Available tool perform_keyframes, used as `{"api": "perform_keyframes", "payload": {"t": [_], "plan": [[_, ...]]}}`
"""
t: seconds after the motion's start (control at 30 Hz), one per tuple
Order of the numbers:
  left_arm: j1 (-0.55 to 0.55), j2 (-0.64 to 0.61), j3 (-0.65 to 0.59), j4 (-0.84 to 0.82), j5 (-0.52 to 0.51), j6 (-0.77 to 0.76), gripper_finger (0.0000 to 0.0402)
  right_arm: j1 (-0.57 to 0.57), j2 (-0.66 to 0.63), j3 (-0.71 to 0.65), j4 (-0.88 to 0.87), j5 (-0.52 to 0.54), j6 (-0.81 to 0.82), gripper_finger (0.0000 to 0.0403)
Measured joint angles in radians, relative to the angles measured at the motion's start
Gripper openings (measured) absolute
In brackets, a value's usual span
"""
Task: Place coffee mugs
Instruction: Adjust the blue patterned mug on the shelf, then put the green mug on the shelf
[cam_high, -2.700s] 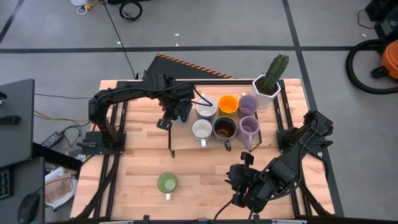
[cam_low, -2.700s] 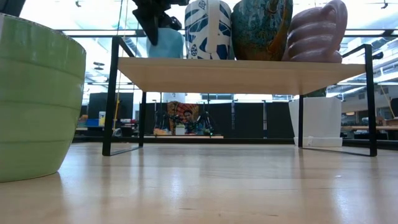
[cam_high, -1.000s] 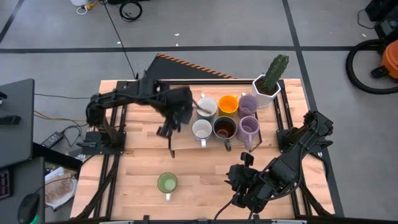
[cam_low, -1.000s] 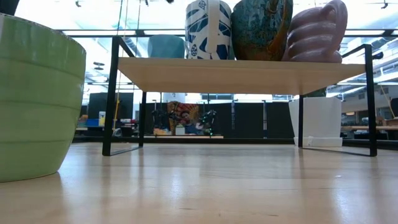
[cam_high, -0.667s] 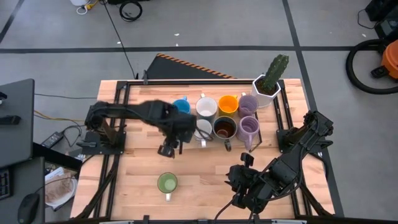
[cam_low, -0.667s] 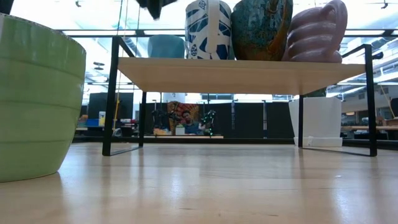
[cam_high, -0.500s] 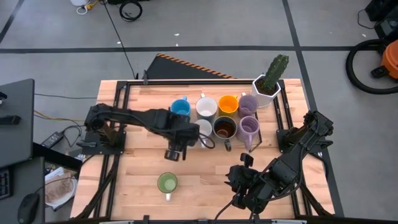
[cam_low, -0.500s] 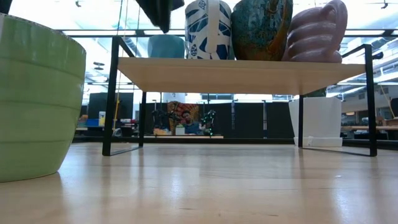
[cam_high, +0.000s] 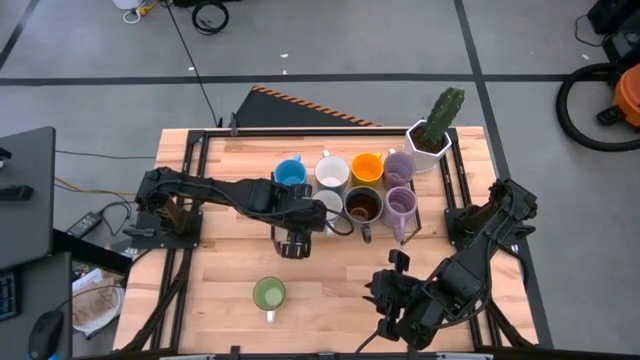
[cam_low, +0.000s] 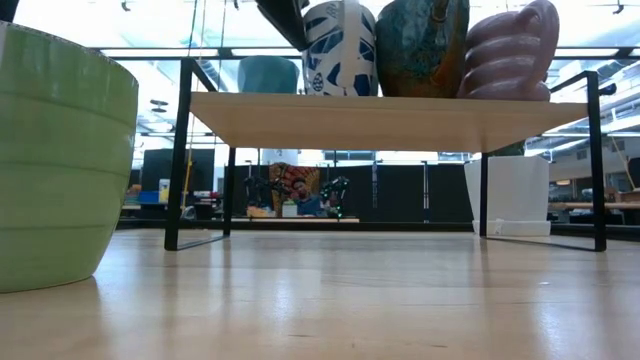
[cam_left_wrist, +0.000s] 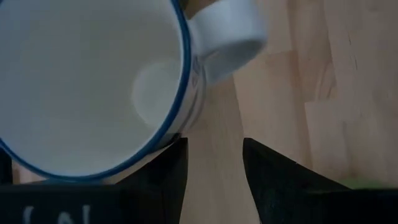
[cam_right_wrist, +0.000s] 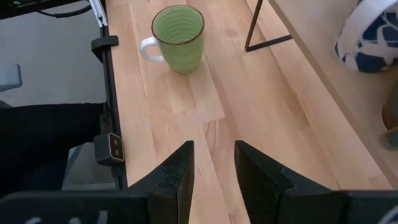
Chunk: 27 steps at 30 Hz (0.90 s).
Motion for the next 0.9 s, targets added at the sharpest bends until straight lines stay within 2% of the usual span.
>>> {"api": "perform_keyframes", "payload": {"t": [0.27,0.47,0.7,0.83,0.9], "plan": [[0.000,0.000,0.000,0.013,0.000,0.002,0.0160,0.009,0.000,0.000,0.000,0.029,0.000,0.0120],[-0.027,-0.005,0.000,-0.100,0.009,0.001,0.0160,0.009,0.000,0.000,-0.001,0.038,0.000,0.0120],[-0.146,-0.029,0.001,-0.139,0.195,0.033,0.0160,0.010,0.000,0.000,-0.002,0.048,-0.003,0.0120],[-0.248,-0.032,0.001,-0.140,0.288,-0.031,0.0160,0.016,0.000,0.000,-0.002,0.051,-0.003,0.0120],[-0.303,-0.032,0.001,-0.130,0.292,-0.072,0.0160,0.022,0.000,0.000,-0.002,0.066,-0.011,0.0120]]}}
